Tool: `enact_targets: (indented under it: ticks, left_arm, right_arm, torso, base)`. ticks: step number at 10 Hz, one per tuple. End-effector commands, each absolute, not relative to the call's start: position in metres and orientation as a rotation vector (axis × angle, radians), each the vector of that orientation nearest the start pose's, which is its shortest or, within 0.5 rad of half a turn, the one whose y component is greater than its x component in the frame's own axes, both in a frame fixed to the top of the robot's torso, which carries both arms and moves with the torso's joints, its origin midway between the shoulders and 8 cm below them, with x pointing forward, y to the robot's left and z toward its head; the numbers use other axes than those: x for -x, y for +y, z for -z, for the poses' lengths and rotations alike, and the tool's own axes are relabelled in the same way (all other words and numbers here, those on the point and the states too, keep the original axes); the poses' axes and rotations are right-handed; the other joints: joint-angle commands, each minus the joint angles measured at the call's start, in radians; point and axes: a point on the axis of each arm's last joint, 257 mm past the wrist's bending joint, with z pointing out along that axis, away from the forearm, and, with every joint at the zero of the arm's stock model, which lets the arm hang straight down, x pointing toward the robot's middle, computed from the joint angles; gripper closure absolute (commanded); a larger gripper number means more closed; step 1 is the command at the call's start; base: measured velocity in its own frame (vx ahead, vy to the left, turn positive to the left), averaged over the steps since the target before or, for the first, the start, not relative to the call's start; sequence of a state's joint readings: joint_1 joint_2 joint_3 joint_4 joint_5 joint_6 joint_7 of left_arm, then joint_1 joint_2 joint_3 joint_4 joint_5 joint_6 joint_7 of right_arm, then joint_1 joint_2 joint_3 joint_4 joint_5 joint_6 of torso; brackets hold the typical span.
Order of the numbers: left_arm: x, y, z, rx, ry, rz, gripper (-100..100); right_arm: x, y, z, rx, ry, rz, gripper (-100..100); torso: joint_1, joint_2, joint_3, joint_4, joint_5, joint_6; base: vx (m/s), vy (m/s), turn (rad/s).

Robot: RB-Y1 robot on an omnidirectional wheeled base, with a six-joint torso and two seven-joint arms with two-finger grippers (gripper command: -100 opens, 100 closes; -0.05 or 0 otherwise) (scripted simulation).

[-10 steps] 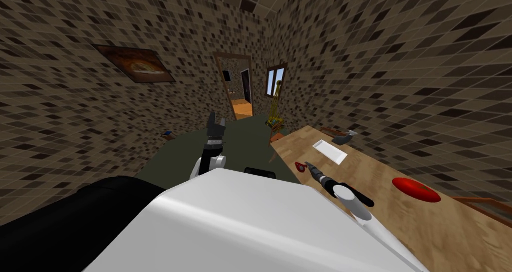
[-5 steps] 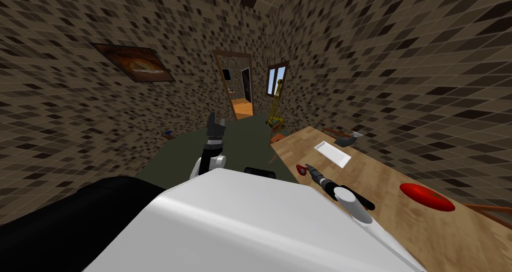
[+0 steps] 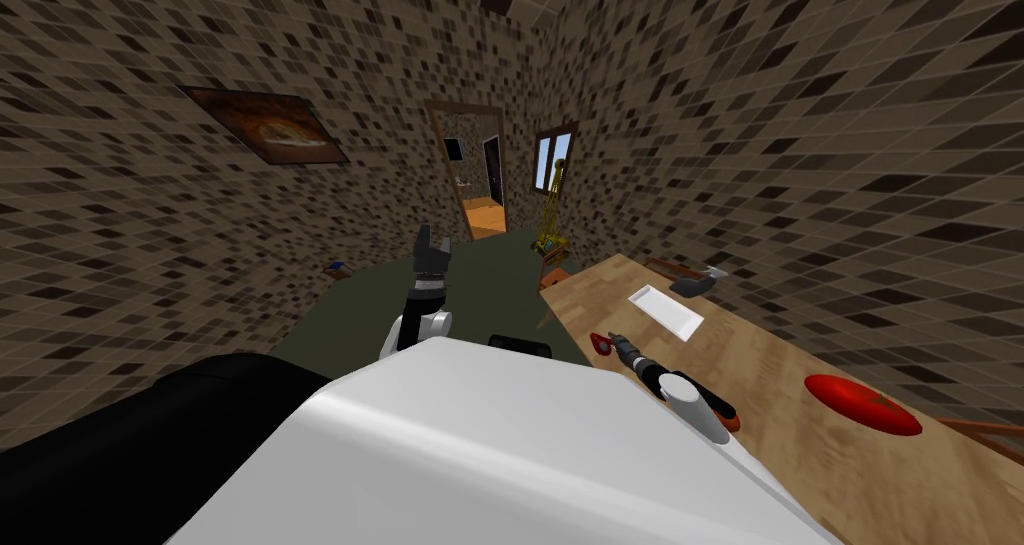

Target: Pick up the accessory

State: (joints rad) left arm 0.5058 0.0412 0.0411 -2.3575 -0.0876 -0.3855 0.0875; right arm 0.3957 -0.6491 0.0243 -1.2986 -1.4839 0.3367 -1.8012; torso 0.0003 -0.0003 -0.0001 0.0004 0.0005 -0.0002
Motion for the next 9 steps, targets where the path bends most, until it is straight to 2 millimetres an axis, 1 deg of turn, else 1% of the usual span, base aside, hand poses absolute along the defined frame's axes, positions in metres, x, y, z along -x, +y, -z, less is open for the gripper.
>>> enact_targets:
  ticks: [1,4,5,6,7,8,9]
  left_arm:
    - [-0.347,0.280,-0.035,0.641,0.697,1.269,0]
    - [-0.347,0.280,-0.035,0.641,0.697,1.269,0]
    - [-0.347,0.280,-0.035,0.641,0.697,1.269,0]
    - [-0.347,0.280,-0.035,0.641,0.697,1.269,0]
    - [-0.347,0.280,-0.035,0.641,0.697,1.269,0]
    - [-0.347,0.280,-0.035,0.641,0.697,1.269,0]
    - [-0.347,0.280,-0.035,0.641,0.697,1.269,0]
  right_arm:
    - [-0.285,-0.467,0.482,2.173,1.427,0.852,100]
    - [-0.285,-0.467,0.482,2.172,1.427,0.853,100]
    - [-0.285,-0.467,0.482,2.172,1.427,0.853,0]
    - [-0.285,-0.474,0.473,2.174,1.421,0.853,100]
    - [-0.285,-0.478,0.467,2.176,1.419,0.853,100]
    - [-0.286,-0.475,0.471,2.174,1.421,0.855,100]
    - [-0.285,-0.476,0.471,2.175,1.422,0.854,0]
  torso:
    - [0.000,0.000,0.000,0.000,0.000,0.000]
    - [0.000,0.001,0.001,0.000,0.000,0.000]
    - [0.000,0.002,0.001,0.000,0.000,0.000]
    - [0.000,0.002,0.001,0.000,0.000,0.000]
    - [0.002,0.005,0.003,0.001,0.001,0.001]
    - [0.004,0.006,0.004,0.001,0.001,0.001]
    - [0.003,0.005,0.003,0.001,0.001,0.001]
  base:
    - [0.000,0.000,0.000]
    - [0.000,0.000,0.000]
    - [0.000,0.000,0.000]
    - [-0.049,0.032,-0.026]
    - [-0.067,0.065,-0.033]
    - [-0.027,0.031,-0.016]
    - [-0.006,0.005,-0.001]
